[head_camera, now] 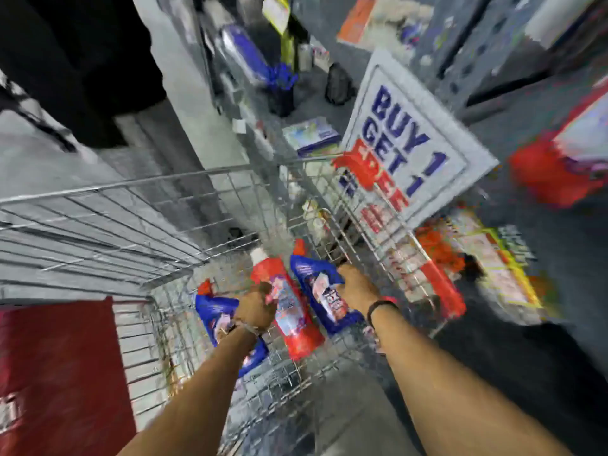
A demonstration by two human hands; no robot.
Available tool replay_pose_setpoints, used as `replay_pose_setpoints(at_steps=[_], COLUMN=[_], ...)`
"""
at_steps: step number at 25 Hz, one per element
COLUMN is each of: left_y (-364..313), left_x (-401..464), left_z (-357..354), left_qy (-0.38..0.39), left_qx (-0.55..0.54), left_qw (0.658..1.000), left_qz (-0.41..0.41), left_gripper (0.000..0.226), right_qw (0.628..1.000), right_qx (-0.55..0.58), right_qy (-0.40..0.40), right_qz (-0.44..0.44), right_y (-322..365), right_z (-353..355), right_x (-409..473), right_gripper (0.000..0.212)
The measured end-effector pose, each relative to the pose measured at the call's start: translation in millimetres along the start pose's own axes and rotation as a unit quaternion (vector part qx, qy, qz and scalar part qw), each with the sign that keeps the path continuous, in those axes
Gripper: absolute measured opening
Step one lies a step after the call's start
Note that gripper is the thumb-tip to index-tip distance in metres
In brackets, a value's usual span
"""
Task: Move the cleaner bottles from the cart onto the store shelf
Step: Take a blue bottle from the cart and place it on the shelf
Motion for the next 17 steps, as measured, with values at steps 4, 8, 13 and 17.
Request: replay_pose_setpoints(at_steps=[4, 8, 13, 17], left_y=[-20, -16, -5, -21], left_x=[53, 92, 95, 67], left_z=[-56, -85, -85, -73], left_qy=[0.096, 0.052, 0.019, 0.016], left_qx=[-0.129, -0.269, -0.305, -0.364], left_qw=[0.987, 0.961, 0.948, 0.929], left_qz=[0.0, 0.026, 0.089, 0.061], left_gripper=[0.061, 0.087, 0.044, 0.039], right_qw=[0.997, 0.993, 0.989, 0.993], right_qx=[0.003, 0.031, 0.034, 0.018], right_qy=[0.065, 0.103, 0.131, 0.115], right_qz=[-0.044, -0.048, -0.058, -0.025], right_y=[-34, -54, -56, -33], right_z=[-25, -42, -35, -6], right_x=[64, 95, 92, 54], right_gripper=[0.024, 0.031, 0.047, 0.055])
Point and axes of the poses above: each hand's wrist, its own x-axis towards the middle knuckle, its own z-axis out of the back of the hand, y = z × x, the point moved 10 cm from there along x, towards the middle knuckle, and after that the axes turned 14 degrees about y, right-handed, at the moved point
